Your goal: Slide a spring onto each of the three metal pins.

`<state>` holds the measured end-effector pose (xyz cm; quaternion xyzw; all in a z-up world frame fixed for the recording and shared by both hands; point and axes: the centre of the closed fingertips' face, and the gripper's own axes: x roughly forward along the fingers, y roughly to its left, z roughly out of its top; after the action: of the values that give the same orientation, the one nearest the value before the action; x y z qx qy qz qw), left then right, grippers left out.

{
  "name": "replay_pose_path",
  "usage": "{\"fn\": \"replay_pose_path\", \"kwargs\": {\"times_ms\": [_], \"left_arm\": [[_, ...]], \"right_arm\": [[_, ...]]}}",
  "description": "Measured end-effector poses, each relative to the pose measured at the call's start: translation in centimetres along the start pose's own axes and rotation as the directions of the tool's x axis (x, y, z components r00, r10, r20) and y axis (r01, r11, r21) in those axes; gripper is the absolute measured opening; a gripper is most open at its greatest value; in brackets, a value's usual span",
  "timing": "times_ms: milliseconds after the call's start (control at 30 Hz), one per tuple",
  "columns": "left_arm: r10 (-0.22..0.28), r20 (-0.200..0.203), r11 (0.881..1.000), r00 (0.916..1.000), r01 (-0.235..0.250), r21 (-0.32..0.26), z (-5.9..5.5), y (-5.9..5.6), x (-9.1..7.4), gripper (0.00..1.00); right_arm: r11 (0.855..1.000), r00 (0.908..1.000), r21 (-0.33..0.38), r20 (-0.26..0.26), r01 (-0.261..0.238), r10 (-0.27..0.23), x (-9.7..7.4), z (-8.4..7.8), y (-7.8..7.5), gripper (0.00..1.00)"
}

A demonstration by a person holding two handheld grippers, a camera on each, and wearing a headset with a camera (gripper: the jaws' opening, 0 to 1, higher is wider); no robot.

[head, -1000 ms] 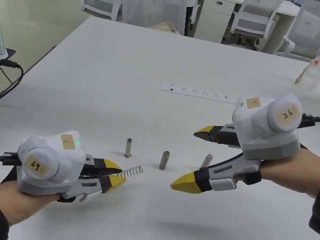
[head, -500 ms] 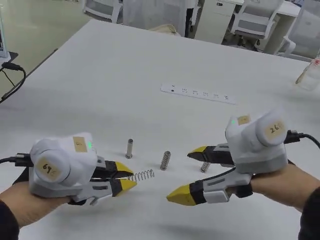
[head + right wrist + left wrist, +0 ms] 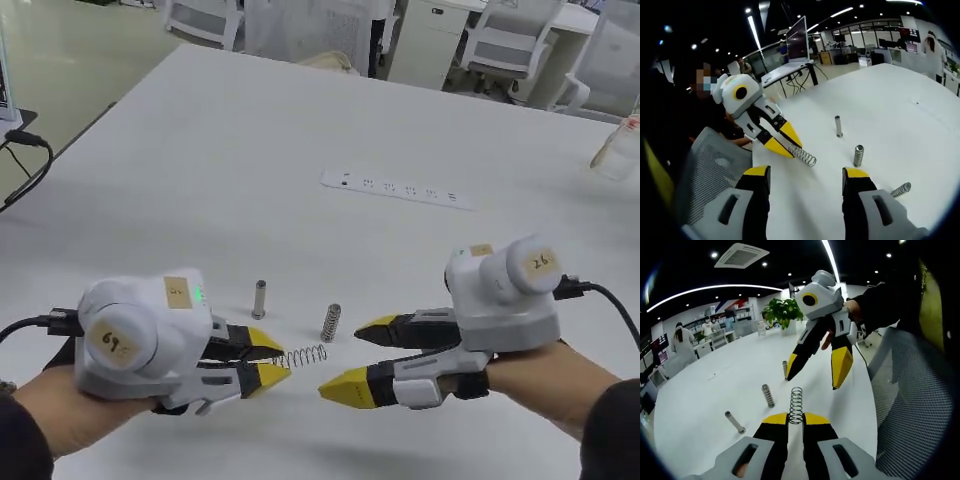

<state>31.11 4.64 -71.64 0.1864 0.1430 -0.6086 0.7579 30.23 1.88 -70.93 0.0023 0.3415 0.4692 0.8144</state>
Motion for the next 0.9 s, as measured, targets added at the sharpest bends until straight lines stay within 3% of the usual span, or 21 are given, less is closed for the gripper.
{"fn": "replay_pose_path", "kwargs": {"times_ms": [267,600,900], "left_arm": [[-0.019,0.019,1.0,0.9996,0.018,0.023,1.0,-0.8,0.0,0.03],[-0.035,0.037,0.999,0.9987,0.033,0.039,1.7,-1.4,0.0,0.03],[-0.049,0.035,0.998,0.9982,0.047,0.051,1.8,-1.7,0.2,0.03]], "right_arm": [[0.997,0.9983,0.066,0.038,-0.047,0.044,0.1,0.5,0.5,0.45],[0.991,0.9957,0.095,0.019,-0.092,0.09,0.2,0.1,1.4,0.28],[0.988,0.9941,0.107,0.008,-0.109,0.109,0.0,-0.1,1.8,0.19]]}}
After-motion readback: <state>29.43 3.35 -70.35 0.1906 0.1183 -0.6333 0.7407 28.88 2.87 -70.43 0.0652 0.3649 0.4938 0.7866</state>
